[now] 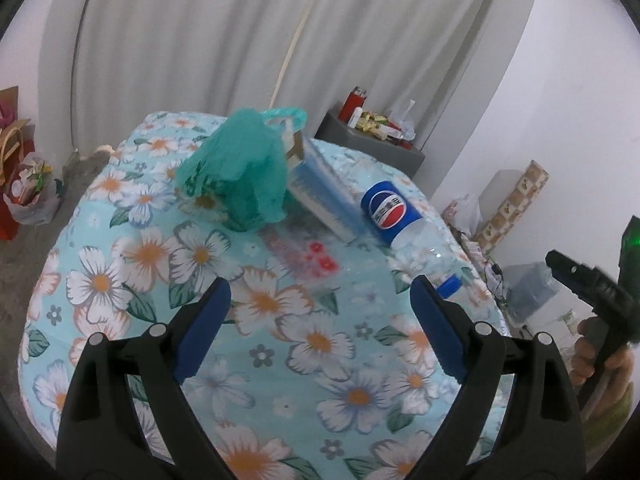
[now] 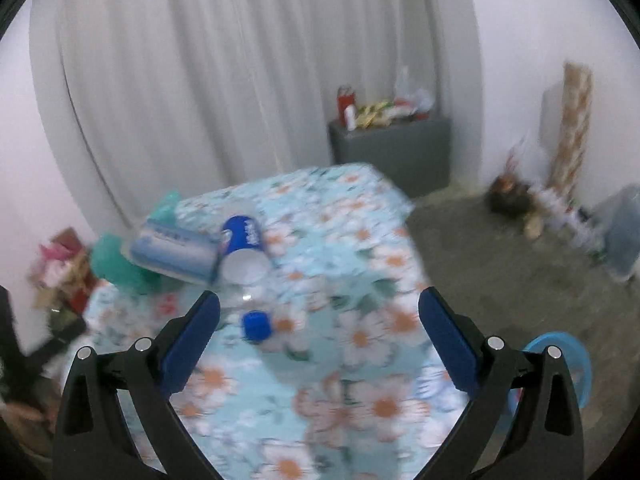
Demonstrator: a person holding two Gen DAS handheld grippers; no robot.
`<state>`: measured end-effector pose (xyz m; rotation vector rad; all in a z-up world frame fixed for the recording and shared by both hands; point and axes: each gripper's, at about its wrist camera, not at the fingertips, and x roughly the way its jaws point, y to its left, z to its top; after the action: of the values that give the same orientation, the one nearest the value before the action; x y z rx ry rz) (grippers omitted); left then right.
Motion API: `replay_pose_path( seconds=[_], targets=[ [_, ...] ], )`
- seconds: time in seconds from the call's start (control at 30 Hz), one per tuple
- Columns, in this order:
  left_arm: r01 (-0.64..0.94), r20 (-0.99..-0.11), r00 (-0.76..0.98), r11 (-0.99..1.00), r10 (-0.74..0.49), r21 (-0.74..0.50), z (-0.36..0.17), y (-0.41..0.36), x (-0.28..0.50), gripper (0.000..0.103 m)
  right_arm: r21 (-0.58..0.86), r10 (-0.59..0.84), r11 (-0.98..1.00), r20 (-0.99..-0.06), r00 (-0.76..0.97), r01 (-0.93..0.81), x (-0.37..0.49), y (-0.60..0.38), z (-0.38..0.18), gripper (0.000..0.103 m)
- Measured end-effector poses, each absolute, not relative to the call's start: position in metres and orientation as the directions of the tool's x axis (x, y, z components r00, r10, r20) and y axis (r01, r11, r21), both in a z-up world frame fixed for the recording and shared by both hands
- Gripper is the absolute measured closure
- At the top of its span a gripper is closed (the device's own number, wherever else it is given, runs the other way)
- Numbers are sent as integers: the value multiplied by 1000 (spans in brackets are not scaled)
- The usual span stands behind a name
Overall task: Collect trash
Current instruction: 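Move both open tools back over the floral bed, then grasp the Pepsi bottle with right tool while left tool grasps white medicine box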
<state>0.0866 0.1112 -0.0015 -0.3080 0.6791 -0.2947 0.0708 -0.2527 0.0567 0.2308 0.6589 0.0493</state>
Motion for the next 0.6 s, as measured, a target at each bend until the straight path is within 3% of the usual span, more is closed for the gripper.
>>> replay_pose_path(
  seconds=[0.27, 0.37, 0.6],
  targets=[
    [139, -596, 701, 895, -392, -424, -28, 123, 102, 16, 385, 319, 921, -672, 669, -53, 133, -237, 40, 6],
    [147, -563, 692, 852, -452, -503, -26, 126, 110, 16, 387, 344, 918, -670, 658, -86, 155, -225, 38, 7],
    [221, -482, 707, 809, -518, -545, -12, 110, 141, 16, 400, 385, 910, -724, 572, -107, 210, -206, 26, 11]
  ],
)
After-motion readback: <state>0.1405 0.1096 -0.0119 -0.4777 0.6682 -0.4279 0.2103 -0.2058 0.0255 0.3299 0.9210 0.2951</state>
